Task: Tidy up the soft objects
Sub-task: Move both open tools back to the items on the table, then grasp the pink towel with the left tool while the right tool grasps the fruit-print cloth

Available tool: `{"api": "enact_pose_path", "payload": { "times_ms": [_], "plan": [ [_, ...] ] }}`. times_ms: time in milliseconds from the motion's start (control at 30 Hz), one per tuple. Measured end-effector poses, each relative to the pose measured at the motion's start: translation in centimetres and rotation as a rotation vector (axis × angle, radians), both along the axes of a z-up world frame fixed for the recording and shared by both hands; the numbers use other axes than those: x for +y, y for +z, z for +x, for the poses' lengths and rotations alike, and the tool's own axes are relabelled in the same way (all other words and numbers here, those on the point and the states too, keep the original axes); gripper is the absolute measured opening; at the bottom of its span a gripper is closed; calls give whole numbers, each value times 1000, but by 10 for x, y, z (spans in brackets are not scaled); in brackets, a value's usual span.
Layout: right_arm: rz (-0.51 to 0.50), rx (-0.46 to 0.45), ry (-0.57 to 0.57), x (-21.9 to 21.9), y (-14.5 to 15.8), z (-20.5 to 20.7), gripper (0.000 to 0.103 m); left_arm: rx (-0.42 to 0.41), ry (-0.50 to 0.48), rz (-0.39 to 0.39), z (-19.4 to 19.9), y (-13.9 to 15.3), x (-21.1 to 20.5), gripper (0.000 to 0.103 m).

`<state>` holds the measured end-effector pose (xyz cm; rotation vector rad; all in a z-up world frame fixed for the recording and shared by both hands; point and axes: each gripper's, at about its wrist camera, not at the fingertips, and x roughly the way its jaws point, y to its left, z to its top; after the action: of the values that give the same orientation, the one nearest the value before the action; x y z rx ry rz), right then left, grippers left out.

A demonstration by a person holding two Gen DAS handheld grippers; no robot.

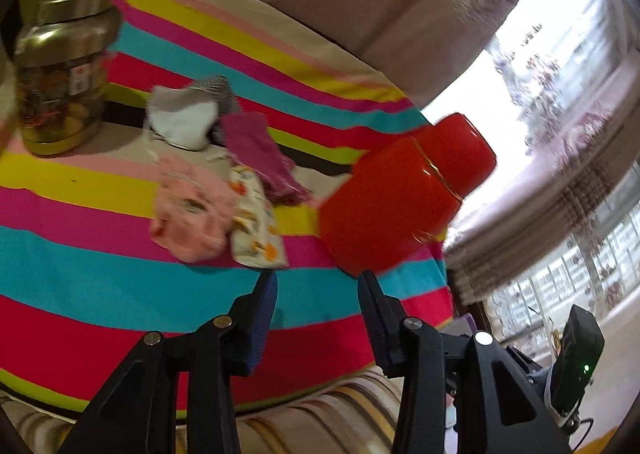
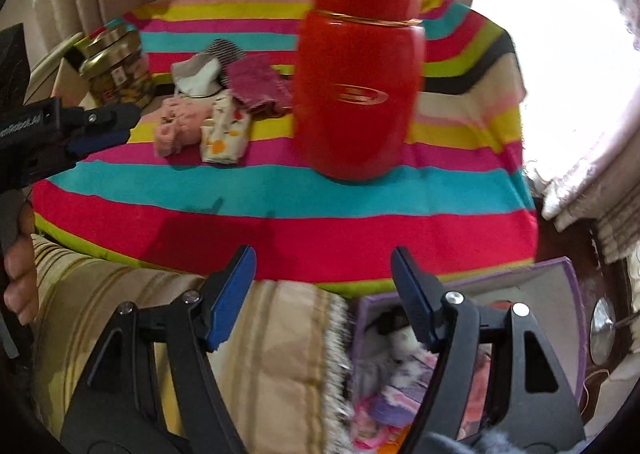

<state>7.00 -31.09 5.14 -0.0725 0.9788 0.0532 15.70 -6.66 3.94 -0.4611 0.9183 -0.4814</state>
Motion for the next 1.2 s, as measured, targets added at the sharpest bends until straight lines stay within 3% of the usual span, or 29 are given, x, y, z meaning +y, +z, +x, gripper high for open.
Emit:
{"api": "enact_pose_path", "payload": {
  "times_ms": [167, 300, 567, 733, 1200],
  "plan": [
    [32, 5, 39, 24, -3, 18, 73, 23, 53, 0, 13, -8, 21, 45],
    [52, 13, 60, 39, -6, 32, 73, 33, 93, 9, 24, -14, 32, 55],
    [67, 11, 84, 66, -16, 63, 73, 75, 147, 15, 50, -34, 44, 56],
    [75, 18, 84, 78, -27, 83, 73, 92, 162, 21, 66, -47, 45, 66],
    [107, 82, 105, 103, -60, 138, 73, 147, 132, 91, 109, -84, 34, 67]
  ]
}}
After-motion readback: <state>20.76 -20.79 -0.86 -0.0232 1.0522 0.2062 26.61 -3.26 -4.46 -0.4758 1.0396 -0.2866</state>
